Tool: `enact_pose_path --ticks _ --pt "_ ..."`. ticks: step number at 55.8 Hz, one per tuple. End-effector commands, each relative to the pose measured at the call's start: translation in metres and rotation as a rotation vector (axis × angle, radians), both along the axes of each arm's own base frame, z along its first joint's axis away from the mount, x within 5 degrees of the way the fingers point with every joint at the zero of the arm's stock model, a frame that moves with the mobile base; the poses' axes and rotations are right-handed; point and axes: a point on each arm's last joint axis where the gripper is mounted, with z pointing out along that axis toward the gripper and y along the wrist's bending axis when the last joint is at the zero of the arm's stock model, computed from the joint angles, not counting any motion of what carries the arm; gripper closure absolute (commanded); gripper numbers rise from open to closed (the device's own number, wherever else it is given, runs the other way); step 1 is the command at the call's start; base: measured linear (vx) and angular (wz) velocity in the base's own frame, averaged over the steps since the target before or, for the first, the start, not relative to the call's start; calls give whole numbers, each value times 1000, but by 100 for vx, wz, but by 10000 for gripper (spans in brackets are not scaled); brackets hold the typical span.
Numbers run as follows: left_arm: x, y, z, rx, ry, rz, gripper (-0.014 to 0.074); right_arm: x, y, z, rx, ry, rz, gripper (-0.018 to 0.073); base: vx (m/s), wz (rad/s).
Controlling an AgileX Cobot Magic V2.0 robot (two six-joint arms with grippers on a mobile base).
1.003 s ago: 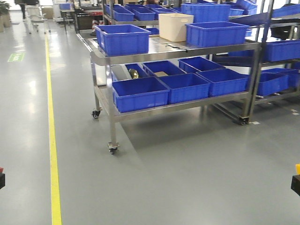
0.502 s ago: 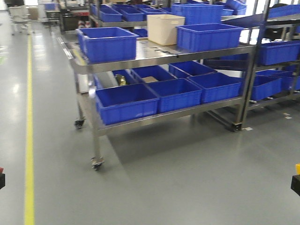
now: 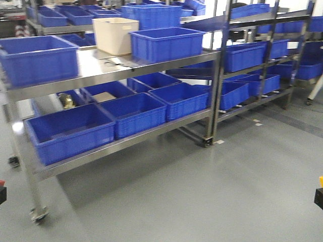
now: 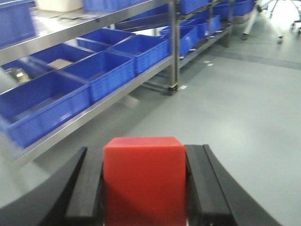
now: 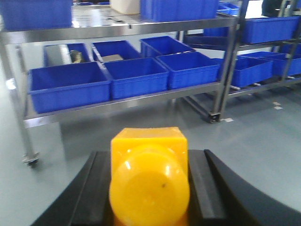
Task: Pick red and yellow blocks into blue bin
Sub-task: 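Drive the base away from the table to the large blue bin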
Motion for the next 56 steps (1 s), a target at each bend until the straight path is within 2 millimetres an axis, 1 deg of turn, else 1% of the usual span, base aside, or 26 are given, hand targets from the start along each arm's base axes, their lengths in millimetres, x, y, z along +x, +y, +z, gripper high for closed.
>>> enact_pose_path --ticks 1,37,56 --pt "0 1 17 -47 -104 16 595 0 -1 17 7 -112 -6 570 54 -42" --pt "0 1 17 -46 -102 16 595 0 -1 17 8 -111 -6 570 53 -33" --pt "0 1 17 -47 -103 16 595 0 -1 17 8 -109 -6 570 56 -46"
